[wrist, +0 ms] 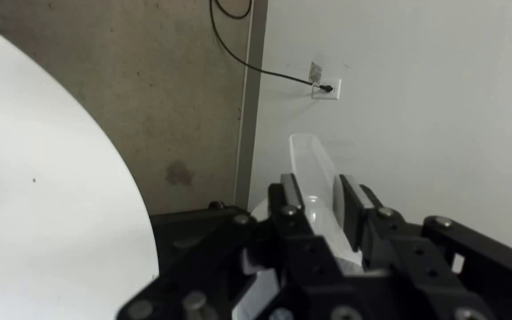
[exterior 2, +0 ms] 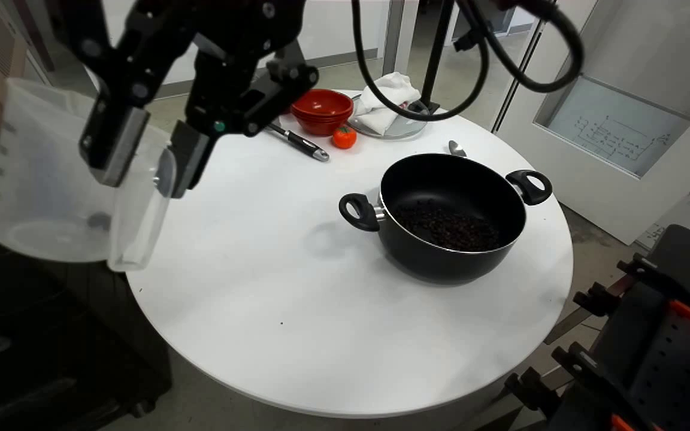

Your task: Pour the contents in the clear jug into the black pot

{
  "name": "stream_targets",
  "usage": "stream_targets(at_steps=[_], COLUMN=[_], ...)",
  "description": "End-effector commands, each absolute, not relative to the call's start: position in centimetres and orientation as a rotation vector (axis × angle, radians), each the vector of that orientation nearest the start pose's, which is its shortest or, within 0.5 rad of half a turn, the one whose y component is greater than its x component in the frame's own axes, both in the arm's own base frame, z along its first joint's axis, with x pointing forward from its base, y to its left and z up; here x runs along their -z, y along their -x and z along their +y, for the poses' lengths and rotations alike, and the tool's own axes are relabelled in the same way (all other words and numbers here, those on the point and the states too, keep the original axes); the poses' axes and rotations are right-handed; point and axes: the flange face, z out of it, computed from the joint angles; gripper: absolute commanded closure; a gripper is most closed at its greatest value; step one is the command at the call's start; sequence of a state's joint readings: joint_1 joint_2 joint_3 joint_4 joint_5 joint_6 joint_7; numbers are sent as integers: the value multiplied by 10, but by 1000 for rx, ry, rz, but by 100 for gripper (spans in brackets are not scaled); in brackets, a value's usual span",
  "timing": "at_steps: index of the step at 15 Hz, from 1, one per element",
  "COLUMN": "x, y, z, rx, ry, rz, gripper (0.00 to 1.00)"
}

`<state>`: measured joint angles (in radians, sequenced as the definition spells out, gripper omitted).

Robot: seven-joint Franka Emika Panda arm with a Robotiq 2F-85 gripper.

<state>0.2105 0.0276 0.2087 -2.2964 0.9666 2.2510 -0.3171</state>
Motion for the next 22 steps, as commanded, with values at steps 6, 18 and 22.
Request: stream_targets(at_steps=[6, 18, 22], x=[-348, -294, -254], y=[-517, -688, -718], z=[326, 344, 295], rx=[413, 635, 322], ry=[2500, 2622, 2792], rz=[-404, -597, -542], gripper=[94, 94, 94])
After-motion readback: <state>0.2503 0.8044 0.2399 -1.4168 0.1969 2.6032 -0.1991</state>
